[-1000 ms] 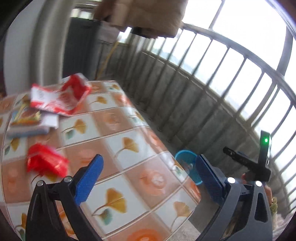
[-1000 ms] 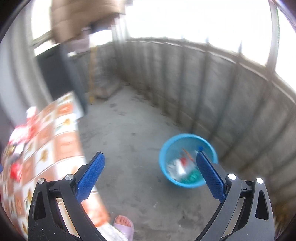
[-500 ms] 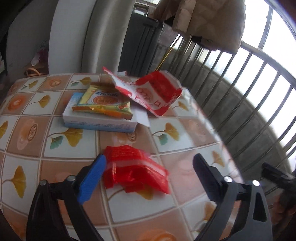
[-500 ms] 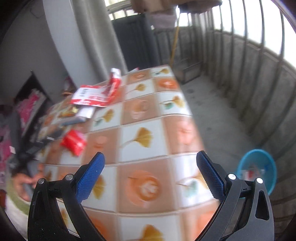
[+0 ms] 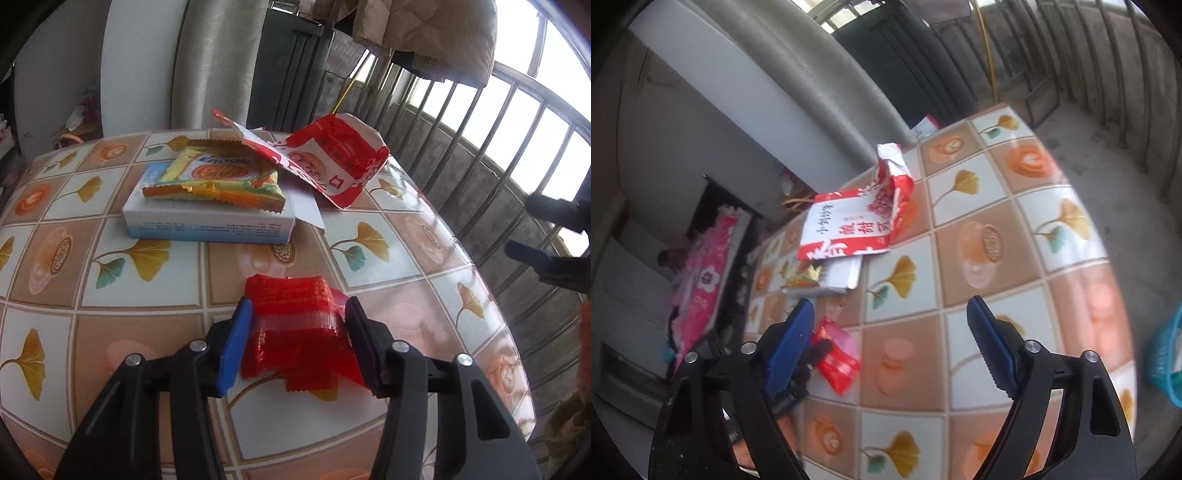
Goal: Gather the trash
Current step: 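Return to the table and grasp the red wrapper with the left gripper, then close the right gripper on the red-and-white paper snack bag and lift it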
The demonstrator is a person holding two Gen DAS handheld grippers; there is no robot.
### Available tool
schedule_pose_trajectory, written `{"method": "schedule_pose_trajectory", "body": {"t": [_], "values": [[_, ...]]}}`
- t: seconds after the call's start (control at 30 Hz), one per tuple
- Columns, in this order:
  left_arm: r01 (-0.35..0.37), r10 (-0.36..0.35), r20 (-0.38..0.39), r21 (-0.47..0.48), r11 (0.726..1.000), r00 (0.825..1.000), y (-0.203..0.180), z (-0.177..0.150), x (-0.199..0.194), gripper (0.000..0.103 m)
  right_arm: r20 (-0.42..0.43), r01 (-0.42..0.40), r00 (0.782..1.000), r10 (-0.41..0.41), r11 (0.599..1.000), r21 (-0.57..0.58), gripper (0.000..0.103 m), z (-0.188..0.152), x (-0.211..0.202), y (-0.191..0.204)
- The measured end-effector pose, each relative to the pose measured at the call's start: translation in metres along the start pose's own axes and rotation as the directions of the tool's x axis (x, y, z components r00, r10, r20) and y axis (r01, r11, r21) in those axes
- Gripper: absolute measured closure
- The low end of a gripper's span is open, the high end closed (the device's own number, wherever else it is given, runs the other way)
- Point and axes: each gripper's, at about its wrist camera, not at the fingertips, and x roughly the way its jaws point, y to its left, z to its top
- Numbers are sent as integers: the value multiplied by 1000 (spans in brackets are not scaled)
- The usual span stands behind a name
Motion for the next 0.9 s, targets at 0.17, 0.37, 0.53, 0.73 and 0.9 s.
{"method": "schedule_pose_trajectory", "body": {"t": [0.17,0.37,0.53,0.73,0.9], "values": [[30,-30,-10,-10,999,999,3,-3,-2,60,-24,-61,998,62,997,56,31,20,26,2],[39,-40,-10,-14,999,999,5,-4,-6,63,-43,-58,997,60,997,59,35,41,59,8],[33,-33,-14,-12,999,999,4,-4,-6,64,-39,18,999,-16,999,45,44,59,86,11],[30,-30,-16,-1,1000,999,1,-6,-7,64,-42,86,996,-84,996,39,74,72,111,10],[30,-30,-18,0,1000,999,-1,-7,-7,64,-48,97,994,-94,994,57,98,73,116,3]]}}
